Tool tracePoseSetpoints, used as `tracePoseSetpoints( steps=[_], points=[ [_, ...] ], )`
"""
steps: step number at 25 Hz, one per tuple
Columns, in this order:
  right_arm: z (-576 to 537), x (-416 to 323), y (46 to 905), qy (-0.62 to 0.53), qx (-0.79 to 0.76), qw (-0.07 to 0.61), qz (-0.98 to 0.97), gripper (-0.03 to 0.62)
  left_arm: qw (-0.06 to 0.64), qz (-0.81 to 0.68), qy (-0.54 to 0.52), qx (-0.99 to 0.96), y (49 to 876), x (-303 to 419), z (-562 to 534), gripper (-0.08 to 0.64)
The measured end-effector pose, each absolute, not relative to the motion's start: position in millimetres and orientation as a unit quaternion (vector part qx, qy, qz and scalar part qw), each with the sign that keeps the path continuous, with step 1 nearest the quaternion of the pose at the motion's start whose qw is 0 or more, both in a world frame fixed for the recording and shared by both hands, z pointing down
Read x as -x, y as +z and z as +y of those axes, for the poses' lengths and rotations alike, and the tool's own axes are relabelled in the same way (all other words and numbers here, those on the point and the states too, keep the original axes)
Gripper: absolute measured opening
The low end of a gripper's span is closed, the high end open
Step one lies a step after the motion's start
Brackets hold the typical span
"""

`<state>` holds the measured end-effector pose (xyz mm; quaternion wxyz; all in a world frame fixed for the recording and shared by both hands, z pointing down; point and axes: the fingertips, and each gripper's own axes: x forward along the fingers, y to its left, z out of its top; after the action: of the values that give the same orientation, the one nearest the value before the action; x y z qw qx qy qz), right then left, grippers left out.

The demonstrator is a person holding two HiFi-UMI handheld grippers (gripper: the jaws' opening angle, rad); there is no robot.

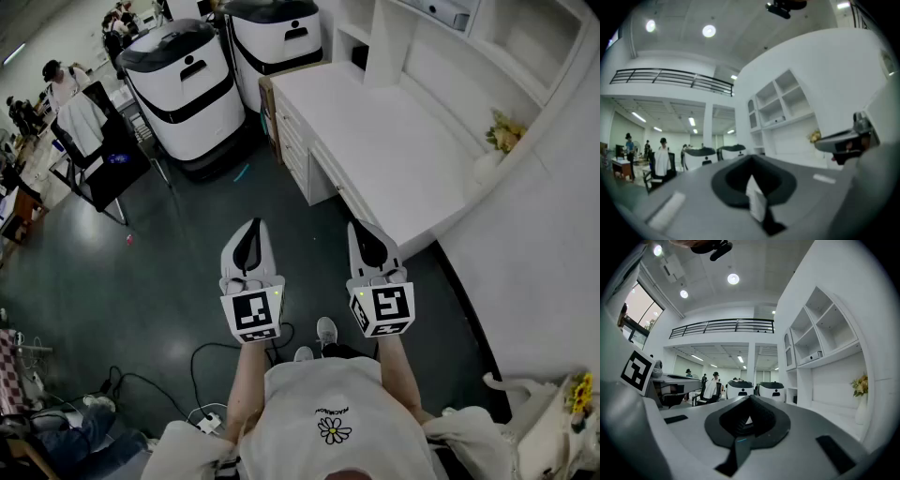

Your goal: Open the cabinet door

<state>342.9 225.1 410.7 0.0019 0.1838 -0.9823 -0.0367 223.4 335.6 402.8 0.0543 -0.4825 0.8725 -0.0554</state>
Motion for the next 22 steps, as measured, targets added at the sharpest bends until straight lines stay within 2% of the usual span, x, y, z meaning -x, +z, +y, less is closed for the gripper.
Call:
tracePoseSetpoints(
  steps=[22],
  points=[
    [165.9, -302.2, 429.2, -0.037, -0.133, 0.008, -0.990, 0.000, 0.039, 0.881, -0.061, 0.467, 430.1, -184.1, 265.1, 0.006]
  ],
)
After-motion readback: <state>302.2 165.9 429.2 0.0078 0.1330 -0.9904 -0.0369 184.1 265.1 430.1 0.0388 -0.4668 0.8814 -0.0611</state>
